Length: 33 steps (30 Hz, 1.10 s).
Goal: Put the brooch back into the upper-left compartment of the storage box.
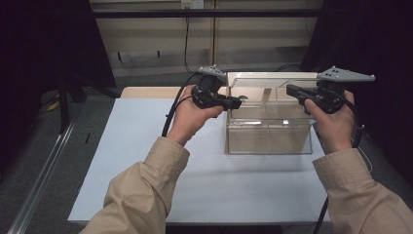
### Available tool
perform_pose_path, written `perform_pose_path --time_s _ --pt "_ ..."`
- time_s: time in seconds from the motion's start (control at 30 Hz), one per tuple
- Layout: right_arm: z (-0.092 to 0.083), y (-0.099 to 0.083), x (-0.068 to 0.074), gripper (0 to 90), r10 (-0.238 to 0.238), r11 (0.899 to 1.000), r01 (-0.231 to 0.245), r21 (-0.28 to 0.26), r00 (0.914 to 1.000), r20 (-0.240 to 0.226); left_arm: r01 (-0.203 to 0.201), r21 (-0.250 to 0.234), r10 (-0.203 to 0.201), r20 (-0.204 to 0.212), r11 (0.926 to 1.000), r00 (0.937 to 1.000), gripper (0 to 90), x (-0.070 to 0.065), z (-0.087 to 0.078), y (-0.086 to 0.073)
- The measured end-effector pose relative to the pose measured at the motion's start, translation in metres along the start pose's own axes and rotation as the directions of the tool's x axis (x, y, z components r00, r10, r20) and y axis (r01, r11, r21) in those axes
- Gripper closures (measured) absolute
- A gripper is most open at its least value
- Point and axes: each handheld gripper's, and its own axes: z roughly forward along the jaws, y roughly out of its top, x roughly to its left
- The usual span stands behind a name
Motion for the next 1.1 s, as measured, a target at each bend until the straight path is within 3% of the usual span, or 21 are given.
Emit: perform_pose_path --time_s 1.1 --pt "0.003 -0.001 0.0 90.0 -0.001 1.0 0.001 0.006 1.0 -0.002 -0.007 -0.014 0.007 -0.013 0.9999 0.9999 83.8 -0.002 0.011 0.002"
